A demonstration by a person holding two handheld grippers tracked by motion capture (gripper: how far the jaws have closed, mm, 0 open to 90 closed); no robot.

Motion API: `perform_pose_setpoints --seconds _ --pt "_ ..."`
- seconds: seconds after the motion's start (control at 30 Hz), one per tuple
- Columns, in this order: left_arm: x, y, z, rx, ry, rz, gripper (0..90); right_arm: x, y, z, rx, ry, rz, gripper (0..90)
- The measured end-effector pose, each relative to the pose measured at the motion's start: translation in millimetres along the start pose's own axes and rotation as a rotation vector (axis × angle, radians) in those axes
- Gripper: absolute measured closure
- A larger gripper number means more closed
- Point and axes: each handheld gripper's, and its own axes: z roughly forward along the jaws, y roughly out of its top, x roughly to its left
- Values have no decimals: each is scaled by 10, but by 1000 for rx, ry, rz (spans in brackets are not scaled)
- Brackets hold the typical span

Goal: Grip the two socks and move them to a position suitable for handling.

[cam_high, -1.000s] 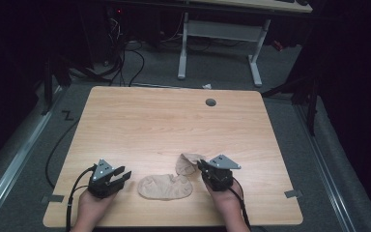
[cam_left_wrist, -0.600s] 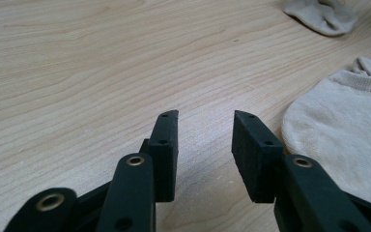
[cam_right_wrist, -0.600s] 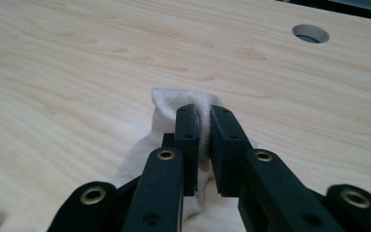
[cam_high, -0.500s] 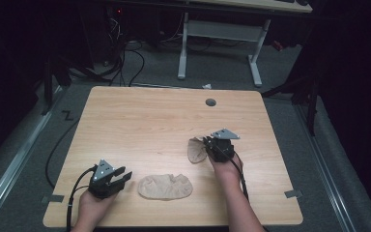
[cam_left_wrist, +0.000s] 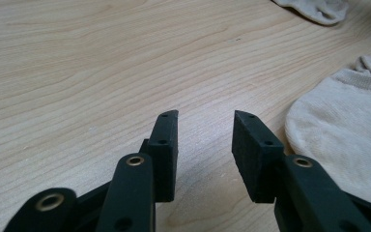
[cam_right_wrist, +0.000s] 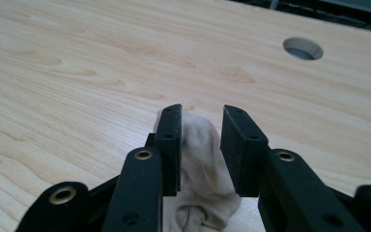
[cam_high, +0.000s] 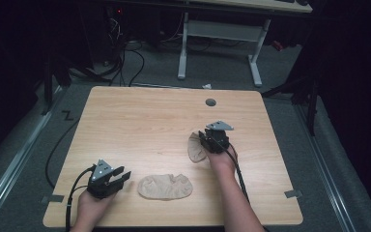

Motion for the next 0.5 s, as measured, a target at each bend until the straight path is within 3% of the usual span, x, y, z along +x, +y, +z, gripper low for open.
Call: perform_pose_setpoints --seconds 0.33,0.5 --pt "-28 0 15 6 1 11 623 19 47 -196 -27 12 -19 697" --pt "-38 -4 25 12 -2 15 622 80 -167 -274 -4 43 -4 679"
